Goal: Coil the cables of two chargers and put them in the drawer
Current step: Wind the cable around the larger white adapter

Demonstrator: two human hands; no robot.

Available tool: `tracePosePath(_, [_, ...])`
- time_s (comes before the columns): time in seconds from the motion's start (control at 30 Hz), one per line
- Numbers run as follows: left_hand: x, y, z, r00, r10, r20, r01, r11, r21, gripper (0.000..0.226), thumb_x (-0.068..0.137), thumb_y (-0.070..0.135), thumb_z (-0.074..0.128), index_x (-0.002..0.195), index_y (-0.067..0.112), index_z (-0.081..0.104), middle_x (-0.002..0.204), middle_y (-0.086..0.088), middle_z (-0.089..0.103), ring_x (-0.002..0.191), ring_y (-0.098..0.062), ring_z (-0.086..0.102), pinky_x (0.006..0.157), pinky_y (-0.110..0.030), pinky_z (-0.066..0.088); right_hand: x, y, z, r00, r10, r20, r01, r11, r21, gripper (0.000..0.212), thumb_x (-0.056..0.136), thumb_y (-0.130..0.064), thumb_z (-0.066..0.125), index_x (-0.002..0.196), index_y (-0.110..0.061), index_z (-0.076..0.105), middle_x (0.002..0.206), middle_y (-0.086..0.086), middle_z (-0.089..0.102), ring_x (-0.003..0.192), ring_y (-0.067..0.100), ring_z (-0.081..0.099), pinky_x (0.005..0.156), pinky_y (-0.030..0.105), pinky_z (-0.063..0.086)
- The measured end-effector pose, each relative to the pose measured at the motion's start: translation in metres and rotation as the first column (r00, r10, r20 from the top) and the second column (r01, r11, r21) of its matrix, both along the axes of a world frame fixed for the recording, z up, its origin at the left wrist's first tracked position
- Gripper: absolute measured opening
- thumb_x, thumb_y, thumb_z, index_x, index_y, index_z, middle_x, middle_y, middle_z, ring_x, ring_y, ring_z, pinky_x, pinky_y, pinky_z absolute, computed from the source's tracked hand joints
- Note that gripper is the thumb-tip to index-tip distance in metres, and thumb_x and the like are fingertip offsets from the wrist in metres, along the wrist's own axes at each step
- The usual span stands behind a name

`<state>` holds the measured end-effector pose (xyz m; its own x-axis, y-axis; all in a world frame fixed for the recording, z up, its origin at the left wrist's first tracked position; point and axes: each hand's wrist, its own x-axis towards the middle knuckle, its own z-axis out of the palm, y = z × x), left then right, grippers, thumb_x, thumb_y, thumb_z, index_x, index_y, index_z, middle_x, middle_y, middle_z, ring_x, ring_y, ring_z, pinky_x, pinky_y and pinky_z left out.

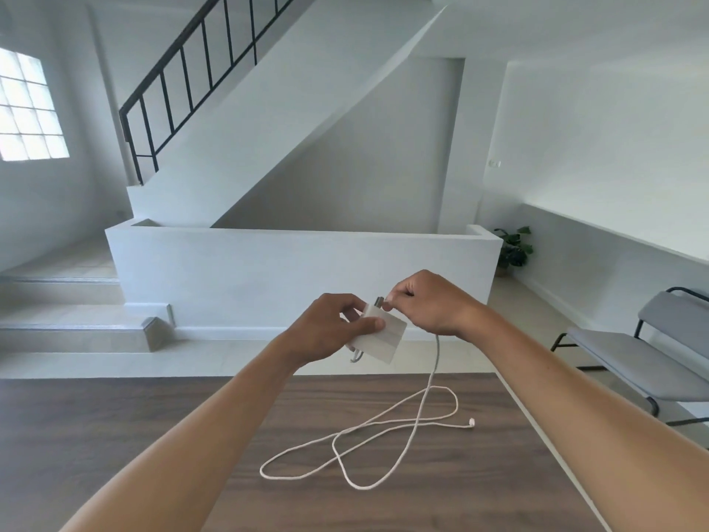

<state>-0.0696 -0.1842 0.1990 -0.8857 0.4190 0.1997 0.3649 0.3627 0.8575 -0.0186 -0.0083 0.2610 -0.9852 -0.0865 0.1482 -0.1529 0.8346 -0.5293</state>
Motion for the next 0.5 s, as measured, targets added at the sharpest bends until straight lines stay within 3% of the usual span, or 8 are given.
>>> tracePosePath(0.13, [0.002, 0.002, -0.004, 0.998, -0.004, 0.064, -0.002, 0.995, 0.097, 0.021, 0.087, 0.029, 0.072, 0.106, 0.021, 0.074, 0.067, 0.004, 0.058, 0.064, -0.010, 0.063, 0.060, -0.020, 0.050, 0.000, -0.004, -0.015, 0.999, 0.012, -0.039, -0.009, 0.998, 0.057, 0.032, 0.095, -0.022, 0.044, 0.085, -0.011, 0.073, 0.090, 0.008, 0.073, 0.074, 0.026, 0.061, 0.069, 0.037, 0.050])
tracePosePath(0.23, [0.004, 0.000, 0.000, 0.995, 0.005, 0.097, -0.018, 0.991, 0.133, 0.020, 0.090, 0.028, 0.068, 0.104, 0.014, 0.075, 0.066, 0.002, 0.061, 0.059, -0.010, 0.061, 0.060, -0.024, 0.054, 0.003, -0.010, -0.020, 0.997, 0.045, -0.069, -0.046, 0.999, -0.012, 0.031, 0.097, -0.020, 0.044, 0.104, -0.014, 0.074, 0.094, -0.001, 0.071, 0.081, 0.017, 0.062, 0.070, 0.024, 0.047])
tracePosePath(0.37, [0.004, -0.010, 0.003, 0.974, -0.010, 0.225, -0.043, 0.972, 0.230, 0.025, 0.091, 0.025, 0.067, 0.109, 0.008, 0.070, 0.085, -0.012, 0.064, 0.065, -0.018, 0.065, 0.063, -0.029, 0.056, 0.007, -0.012, -0.025, 0.991, 0.012, -0.134, -0.037, 0.982, -0.185, 0.030, 0.098, -0.020, 0.045, 0.113, -0.017, 0.071, 0.050, -0.026, 0.052, 0.048, -0.013, 0.050, 0.056, 0.013, 0.035])
tracePosePath(0.43, [0.007, -0.011, 0.000, 0.949, -0.069, 0.308, -0.029, 0.953, 0.302, 0.030, 0.092, 0.024, 0.067, 0.113, 0.003, 0.066, 0.099, -0.020, 0.064, 0.077, -0.029, 0.066, 0.067, -0.033, 0.056, 0.007, -0.012, -0.030, 0.988, -0.012, -0.155, -0.031, 0.963, -0.268, 0.031, 0.098, -0.015, 0.044, 0.112, -0.017, 0.072, 0.043, -0.028, 0.048, 0.046, -0.013, 0.049, 0.058, 0.015, 0.036])
tracePosePath(0.5, [0.012, -0.012, -0.002, 0.932, -0.096, 0.349, -0.034, 0.936, 0.350, 0.034, 0.092, 0.022, 0.066, 0.117, 0.000, 0.063, 0.104, -0.022, 0.063, 0.084, -0.033, 0.065, 0.068, -0.033, 0.057, 0.009, -0.015, -0.033, 0.990, -0.026, -0.142, -0.024, 0.940, -0.341, 0.031, 0.098, -0.014, 0.043, 0.110, -0.017, 0.072, 0.044, -0.025, 0.049, 0.043, -0.002, 0.049, 0.056, 0.019, 0.041])
